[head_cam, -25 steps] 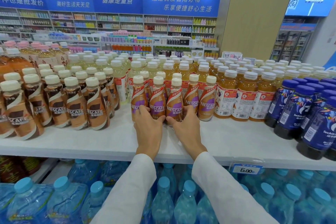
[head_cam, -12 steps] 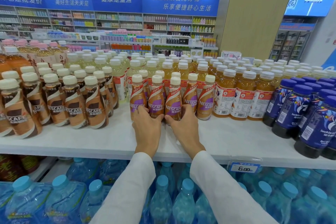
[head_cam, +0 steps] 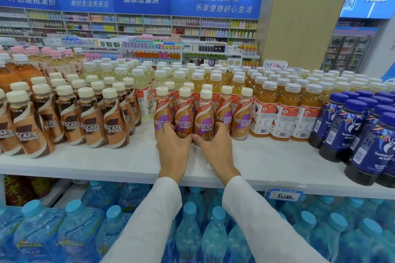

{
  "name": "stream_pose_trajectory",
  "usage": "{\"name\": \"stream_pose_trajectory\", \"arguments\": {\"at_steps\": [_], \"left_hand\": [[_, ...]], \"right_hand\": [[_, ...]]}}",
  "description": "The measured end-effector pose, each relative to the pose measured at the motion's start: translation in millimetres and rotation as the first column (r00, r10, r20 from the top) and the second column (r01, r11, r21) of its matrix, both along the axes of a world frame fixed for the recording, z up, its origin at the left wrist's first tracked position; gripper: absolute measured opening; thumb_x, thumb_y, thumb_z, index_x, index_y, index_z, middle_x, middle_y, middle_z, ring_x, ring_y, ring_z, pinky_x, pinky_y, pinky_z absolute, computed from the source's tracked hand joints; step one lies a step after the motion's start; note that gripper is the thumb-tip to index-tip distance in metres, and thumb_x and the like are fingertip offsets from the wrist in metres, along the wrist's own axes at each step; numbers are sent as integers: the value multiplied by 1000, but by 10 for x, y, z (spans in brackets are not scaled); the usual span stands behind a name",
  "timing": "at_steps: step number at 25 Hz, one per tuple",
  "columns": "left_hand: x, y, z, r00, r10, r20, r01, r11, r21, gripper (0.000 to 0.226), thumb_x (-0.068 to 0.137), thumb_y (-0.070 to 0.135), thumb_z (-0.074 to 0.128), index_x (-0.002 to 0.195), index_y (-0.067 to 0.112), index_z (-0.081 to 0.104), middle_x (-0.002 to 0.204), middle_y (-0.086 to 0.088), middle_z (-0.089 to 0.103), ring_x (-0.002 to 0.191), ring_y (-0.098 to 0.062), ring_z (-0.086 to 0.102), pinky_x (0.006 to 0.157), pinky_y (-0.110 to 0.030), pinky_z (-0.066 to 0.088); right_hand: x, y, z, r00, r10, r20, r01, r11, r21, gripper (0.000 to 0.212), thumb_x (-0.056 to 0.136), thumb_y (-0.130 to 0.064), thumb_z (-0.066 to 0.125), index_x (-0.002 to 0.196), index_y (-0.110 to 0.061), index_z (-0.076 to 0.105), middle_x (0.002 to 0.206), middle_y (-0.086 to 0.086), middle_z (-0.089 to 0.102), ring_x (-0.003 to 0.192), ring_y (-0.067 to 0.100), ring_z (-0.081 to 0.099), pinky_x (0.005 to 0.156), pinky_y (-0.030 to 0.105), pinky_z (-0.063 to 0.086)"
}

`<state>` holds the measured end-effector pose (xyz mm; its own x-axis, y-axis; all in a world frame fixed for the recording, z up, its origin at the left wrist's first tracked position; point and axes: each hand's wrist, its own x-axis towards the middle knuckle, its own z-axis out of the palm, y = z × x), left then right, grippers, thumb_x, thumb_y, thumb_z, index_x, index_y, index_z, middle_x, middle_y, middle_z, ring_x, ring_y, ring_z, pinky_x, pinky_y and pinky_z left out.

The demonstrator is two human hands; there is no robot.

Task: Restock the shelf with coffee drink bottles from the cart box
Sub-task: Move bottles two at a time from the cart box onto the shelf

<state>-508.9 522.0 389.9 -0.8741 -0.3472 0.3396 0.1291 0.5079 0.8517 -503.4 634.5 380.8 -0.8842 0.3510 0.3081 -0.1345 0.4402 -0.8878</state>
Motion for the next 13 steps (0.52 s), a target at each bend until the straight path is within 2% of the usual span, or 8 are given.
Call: {"name": "stream_pose_trajectory", "arguments": {"at_steps": [2, 5, 9, 10, 13], "left_hand": [[91, -31, -18, 1000, -10, -3, 10, 1000, -10, 49, 84, 41, 81, 119, 18, 55, 123, -6, 63, 107, -22, 60, 98, -43, 53], [321, -101, -92, 999, -23, -26, 22, 998, -51, 39, 87, 41, 78, 112, 22, 56, 118, -3, 67, 102, -19, 61, 94, -39, 51], [759, -302, -264, 999, 13, -38, -15, 997, -70, 39, 95, 46, 65, 125, 23, 61, 123, 5, 67, 110, -13, 59, 94, -27, 45], [916, -380, -323, 999, 20, -49, -23, 998, -61, 39, 95, 47, 63, 126, 24, 62, 125, 8, 66, 112, -10, 58, 95, -26, 45], [1447, -702, -561, 997, 67, -50, -68, 997, -22, 41, 95, 51, 63, 129, 29, 63, 126, 17, 64, 119, -5, 56, 103, -29, 46]], "right_hand": [[140, 3, 22, 1000, 6, 10, -6, 1000, 24, 74, 87, -40, 78, 146, -21, 37, 150, 0, 49, 135, 21, 51, 111, 41, 46], [482, 45, -22, 1000, 23, -1, -22, 992, 126, 63, 95, -34, 69, 148, -22, 38, 151, -1, 46, 135, 20, 48, 111, 33, 40], [942, 5, -163, 995, 97, 11, -98, 974, 202, 54, 100, -41, 60, 149, -28, 41, 151, -11, 44, 136, 11, 45, 111, 27, 36], [1060, -34, -199, 990, 144, -8, -140, 970, 198, 50, 100, -42, 59, 146, -30, 44, 148, -14, 46, 134, 7, 44, 110, 24, 35], [1418, -259, -334, 954, 292, -71, -276, 946, 171, 43, 98, -42, 62, 139, -32, 53, 133, -22, 52, 122, -10, 42, 100, 3, 27]]}}
